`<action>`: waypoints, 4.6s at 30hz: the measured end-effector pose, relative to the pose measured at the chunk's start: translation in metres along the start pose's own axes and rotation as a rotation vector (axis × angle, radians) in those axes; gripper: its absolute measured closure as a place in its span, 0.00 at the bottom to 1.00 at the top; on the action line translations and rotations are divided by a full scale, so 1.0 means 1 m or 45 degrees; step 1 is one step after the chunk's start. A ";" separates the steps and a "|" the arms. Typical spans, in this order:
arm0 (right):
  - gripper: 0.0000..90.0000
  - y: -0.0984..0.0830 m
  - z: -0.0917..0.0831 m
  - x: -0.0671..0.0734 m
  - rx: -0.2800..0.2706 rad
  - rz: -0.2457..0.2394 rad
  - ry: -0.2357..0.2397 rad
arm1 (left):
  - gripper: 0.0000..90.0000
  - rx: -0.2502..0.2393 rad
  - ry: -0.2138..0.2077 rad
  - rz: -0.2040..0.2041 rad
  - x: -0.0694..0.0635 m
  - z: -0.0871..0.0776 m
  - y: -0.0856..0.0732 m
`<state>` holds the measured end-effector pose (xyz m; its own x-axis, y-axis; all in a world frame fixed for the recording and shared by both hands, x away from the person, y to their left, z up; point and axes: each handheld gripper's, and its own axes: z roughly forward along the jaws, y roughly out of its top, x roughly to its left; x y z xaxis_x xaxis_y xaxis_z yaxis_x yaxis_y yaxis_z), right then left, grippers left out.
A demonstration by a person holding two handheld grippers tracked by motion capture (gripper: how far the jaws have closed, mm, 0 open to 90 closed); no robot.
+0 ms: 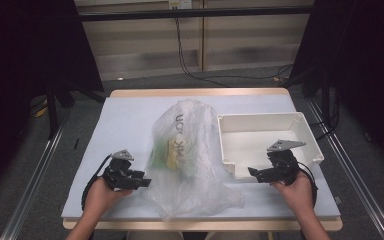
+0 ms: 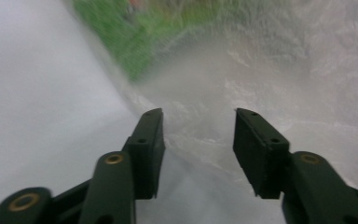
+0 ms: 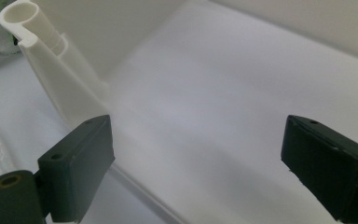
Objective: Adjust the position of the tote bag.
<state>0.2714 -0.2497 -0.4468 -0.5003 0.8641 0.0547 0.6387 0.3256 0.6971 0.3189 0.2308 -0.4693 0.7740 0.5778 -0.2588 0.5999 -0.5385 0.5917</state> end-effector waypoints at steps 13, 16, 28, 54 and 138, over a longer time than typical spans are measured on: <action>0.10 0.002 0.001 0.000 -0.011 -0.016 0.006 | 0.91 0.037 0.098 0.115 -0.014 0.006 0.003; 0.10 0.002 0.000 0.000 -0.013 -0.020 0.001 | 0.98 0.082 0.131 0.141 -0.018 0.007 0.007; 0.10 0.002 0.000 -0.001 -0.015 -0.016 0.002 | 1.00 0.038 0.145 0.088 -0.009 0.002 0.010; 0.10 0.001 0.003 0.001 -0.002 -0.016 0.010 | 0.57 -0.007 0.248 0.112 -0.012 0.017 0.012; 0.10 0.007 0.005 0.010 -0.007 -0.043 0.036 | 0.45 -0.202 0.241 -0.116 0.083 -0.052 0.030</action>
<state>0.2733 -0.2367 -0.4448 -0.5375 0.8417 0.0512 0.6182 0.3520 0.7027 0.3906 0.2944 -0.4332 0.6579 0.7317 -0.1779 0.6143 -0.3849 0.6888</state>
